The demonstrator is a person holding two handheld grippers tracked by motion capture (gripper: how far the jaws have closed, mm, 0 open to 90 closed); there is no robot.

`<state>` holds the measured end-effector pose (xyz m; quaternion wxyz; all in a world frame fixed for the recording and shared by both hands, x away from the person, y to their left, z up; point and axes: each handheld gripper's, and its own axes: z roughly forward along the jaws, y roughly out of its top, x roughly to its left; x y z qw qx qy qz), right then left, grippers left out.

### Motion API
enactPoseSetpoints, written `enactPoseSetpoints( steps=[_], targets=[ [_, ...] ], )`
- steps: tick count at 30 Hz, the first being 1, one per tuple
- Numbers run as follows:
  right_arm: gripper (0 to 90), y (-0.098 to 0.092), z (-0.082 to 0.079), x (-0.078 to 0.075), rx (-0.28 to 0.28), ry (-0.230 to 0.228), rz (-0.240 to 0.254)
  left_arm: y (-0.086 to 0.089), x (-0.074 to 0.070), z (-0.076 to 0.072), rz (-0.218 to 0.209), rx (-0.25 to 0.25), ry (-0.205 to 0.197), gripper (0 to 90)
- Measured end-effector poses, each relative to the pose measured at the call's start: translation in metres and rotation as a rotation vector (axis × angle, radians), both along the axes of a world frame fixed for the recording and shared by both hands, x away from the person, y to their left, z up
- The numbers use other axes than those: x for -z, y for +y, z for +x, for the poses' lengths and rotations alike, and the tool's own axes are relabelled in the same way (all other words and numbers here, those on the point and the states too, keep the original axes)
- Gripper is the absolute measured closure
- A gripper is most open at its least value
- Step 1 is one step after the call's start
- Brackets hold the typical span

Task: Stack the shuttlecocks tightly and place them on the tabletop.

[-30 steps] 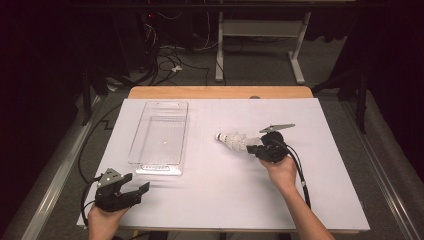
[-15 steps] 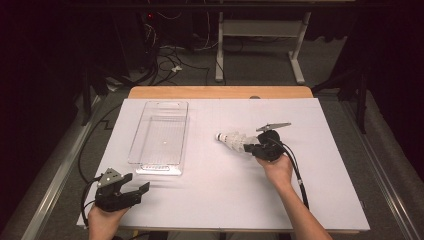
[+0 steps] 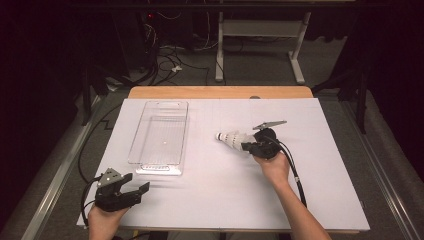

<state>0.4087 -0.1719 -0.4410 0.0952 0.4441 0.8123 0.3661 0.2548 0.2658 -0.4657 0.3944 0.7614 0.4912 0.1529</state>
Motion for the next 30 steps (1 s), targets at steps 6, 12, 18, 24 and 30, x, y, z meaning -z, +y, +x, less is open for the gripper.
enactPoseSetpoints(
  steps=[6, 12, 18, 24, 30],
  targets=[
    [90.0, 0.003, 0.0033, -0.0011, -0.001, -0.007, -0.003, -0.0001, 0.0, 0.0, 0.0, 0.001, 0.0, 27.7],
    [90.0, 0.0035, 0.0063, 0.0003, 0.001, -0.008, 0.001, -0.0002, 0.0, -0.0001, 0.001, 0.001, -0.001, 27.8],
    [90.0, 0.0024, 0.0083, 0.0024, 0.009, -0.006, 0.009, -0.0004, 0.0001, 0.0, 0.002, 0.003, 0.0, 27.8],
    [90.0, 0.002, 0.0092, 0.0033, 0.012, -0.005, 0.005, -0.0008, 0.0002, 0.0, 0.004, 0.003, 0.0, 27.9],
    [90.0, 0.0007, 0.0107, 0.0046, 0.019, 0.002, 0.004, -0.0009, 0.0003, 0.0001, 0.003, 0.003, 0.001, 27.9]
  ],
)
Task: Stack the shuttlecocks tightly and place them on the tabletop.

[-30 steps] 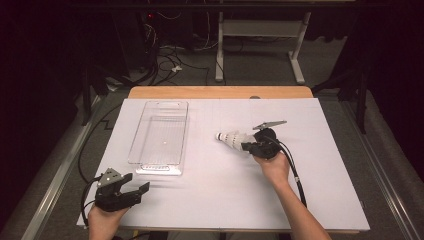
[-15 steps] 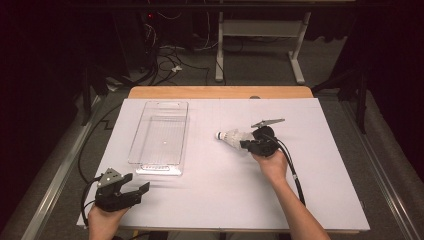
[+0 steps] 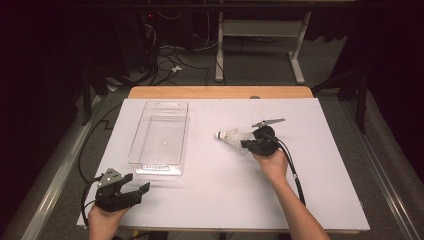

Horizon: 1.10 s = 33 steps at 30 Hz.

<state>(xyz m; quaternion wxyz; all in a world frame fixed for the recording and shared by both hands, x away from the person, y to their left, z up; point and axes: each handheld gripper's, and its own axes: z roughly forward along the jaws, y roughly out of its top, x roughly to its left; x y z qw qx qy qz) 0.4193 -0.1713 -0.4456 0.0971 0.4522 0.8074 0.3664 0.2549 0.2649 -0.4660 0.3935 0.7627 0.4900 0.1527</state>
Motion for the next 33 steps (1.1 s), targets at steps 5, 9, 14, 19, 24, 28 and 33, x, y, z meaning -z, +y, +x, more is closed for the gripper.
enactPoseSetpoints(
  steps=[5, 9, 14, 19, 24, 28, 33],
  targets=[
    [90.0, 0.0004, 0.0003, 0.0006, 0.002, 0.007, 0.0, -0.0002, 0.0001, 0.0005, 0.001, 0.002, 0.0, 27.9],
    [90.0, 0.0003, 0.0012, 0.0018, 0.001, 0.007, -0.003, 0.0001, 0.0001, 0.0002, -0.001, 0.001, 0.0, 28.0],
    [89.9, 0.0, 0.0013, 0.0024, 0.001, 0.011, -0.007, -0.0003, 0.0002, 0.0003, 0.0, 0.002, 0.001, 28.2],
    [89.2, 0.0002, 0.0017, 0.0024, 0.005, 0.017, -0.007, -0.0006, 0.0, -0.0001, 0.003, 0.003, -0.001, 28.3],
    [86.9, -0.0016, 0.0017, 0.0031, 0.009, 0.024, -0.012, -0.0005, 0.0002, 0.0003, 0.002, 0.002, 0.001, 28.3],
    [82.6, -0.0028, 0.0009, 0.0014, 0.017, 0.023, -0.011, -0.0004, 0.0, -0.0004, 0.003, 0.0, -0.001, 28.3],
    [74.7, -0.0044, -0.001, -0.0001, 0.02, 0.023, -0.016, -0.0007, 0.0, -0.0003, 0.004, 0.0, -0.001, 28.3]
  ],
)
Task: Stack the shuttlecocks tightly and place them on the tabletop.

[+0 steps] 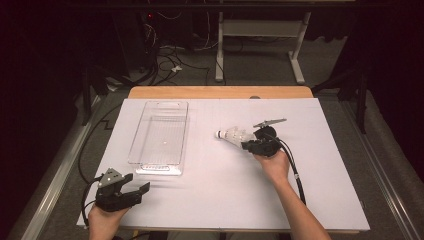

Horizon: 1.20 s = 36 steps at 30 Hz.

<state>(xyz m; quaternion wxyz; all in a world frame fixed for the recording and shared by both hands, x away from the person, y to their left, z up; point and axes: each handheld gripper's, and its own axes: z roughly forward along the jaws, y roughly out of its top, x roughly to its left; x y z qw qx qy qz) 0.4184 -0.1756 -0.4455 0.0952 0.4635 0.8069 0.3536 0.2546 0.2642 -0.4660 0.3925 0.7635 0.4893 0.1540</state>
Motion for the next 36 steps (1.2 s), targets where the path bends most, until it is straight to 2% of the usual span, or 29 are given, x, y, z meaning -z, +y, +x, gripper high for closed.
enactPoseSetpoints(
  steps=[12, 15, 24, 36],
  targets=[
    [59.3, -0.006, -0.007, -0.004, 0.012, -0.009, 0.011, 0.002, 0.001, 0.001, -0.008, -0.006, 0.007, 28.4],
    [55.2, -0.008, -0.01, -0.004, 0.009, -0.037, 0.014, 0.002, 0.001, 0.001, -0.013, -0.008, 0.008, 28.5],
    [50.5, -0.011, -0.019, -0.001, 0.013, -0.066, 0.023, 0.002, 0.001, 0.001, -0.019, -0.006, 0.005, 28.6],
    [44.0, -0.006, -0.025, 0.005, 0.0, -0.103, -0.004, 0.003, 0.0, -0.001, -0.015, -0.007, 0.002, 28.6]
  ],
)
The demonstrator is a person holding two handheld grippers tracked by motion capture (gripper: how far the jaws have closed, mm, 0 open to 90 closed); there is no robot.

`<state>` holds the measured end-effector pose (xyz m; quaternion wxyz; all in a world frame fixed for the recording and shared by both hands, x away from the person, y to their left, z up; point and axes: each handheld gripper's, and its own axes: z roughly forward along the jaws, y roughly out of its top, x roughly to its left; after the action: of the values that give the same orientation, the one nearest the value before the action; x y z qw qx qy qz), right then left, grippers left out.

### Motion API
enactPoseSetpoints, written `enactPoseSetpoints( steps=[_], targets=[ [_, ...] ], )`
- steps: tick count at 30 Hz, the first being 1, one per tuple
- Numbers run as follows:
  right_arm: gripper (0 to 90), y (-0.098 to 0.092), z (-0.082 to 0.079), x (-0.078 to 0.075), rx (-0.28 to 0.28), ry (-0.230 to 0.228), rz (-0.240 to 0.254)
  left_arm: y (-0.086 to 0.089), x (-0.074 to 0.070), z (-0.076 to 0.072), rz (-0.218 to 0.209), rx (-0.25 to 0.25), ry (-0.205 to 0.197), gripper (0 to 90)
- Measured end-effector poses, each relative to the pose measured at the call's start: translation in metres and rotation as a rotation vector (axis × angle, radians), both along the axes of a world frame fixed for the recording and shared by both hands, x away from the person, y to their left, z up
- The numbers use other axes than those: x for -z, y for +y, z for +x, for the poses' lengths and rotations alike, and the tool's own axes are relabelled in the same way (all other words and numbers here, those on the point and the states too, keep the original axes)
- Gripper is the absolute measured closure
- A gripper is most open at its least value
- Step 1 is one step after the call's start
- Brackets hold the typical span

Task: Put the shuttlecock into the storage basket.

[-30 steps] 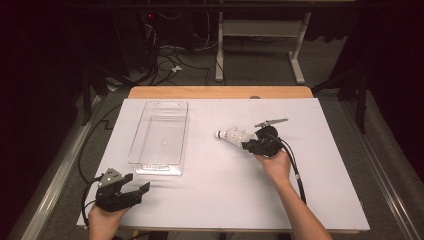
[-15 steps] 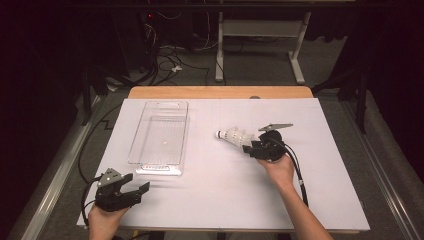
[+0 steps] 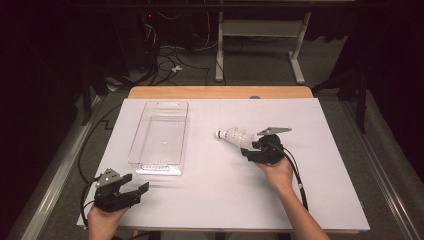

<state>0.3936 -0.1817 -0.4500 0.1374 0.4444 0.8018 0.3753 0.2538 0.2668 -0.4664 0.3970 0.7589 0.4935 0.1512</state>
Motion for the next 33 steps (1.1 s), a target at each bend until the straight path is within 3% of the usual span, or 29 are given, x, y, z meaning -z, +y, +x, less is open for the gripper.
enactPoseSetpoints(
  steps=[19, 33],
  targets=[
    [40.4, 0.009, 0.005, 0.008, 0.005, -0.031, -0.02, -0.001, 0.0, 0.001, 0.007, -0.002, 0.001, 28.7],
    [42.5, 0.024, 0.018, 0.007, 0.004, -0.048, -0.031, -0.001, 0.0, 0.001, 0.009, 0.001, 0.001, 28.8]
  ],
)
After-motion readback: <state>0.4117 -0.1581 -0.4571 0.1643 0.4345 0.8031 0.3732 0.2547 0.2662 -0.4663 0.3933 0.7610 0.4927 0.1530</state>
